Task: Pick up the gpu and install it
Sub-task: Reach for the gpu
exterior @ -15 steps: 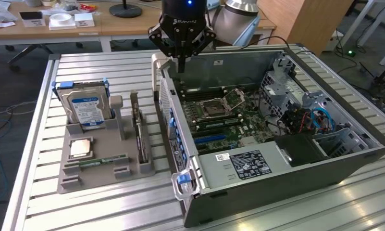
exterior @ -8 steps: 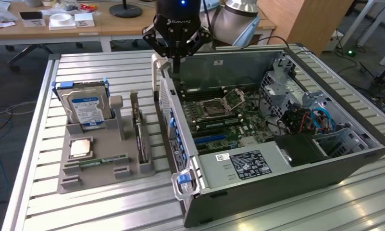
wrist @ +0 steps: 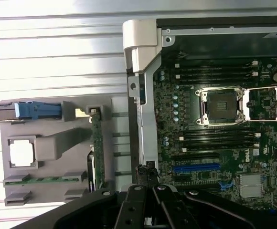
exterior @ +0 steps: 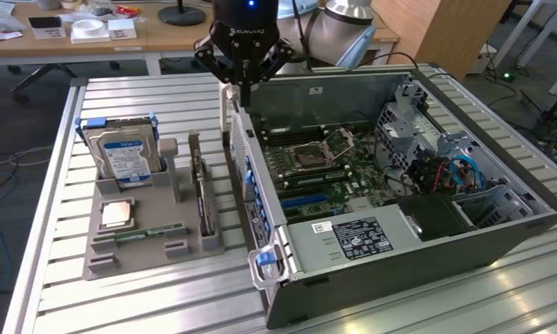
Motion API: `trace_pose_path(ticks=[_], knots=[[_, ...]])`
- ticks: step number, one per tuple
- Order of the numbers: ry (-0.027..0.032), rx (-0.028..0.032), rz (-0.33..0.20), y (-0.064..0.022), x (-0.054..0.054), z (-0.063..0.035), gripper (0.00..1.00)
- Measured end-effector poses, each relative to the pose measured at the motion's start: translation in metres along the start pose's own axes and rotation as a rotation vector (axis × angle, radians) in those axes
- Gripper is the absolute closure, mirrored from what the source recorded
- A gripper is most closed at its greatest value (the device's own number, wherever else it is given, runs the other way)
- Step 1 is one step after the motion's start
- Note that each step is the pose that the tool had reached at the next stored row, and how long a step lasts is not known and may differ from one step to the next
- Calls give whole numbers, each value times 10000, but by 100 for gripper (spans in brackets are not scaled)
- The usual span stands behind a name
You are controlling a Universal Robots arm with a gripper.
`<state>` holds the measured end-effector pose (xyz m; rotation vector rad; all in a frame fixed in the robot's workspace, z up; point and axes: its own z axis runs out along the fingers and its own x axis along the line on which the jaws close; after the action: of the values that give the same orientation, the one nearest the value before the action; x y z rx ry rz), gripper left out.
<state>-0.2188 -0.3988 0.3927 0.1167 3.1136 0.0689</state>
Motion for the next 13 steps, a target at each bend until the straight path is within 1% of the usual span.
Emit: trace_pose_path(ticks=[13], knots=[[0, 0, -1, -17, 221, 1, 89]])
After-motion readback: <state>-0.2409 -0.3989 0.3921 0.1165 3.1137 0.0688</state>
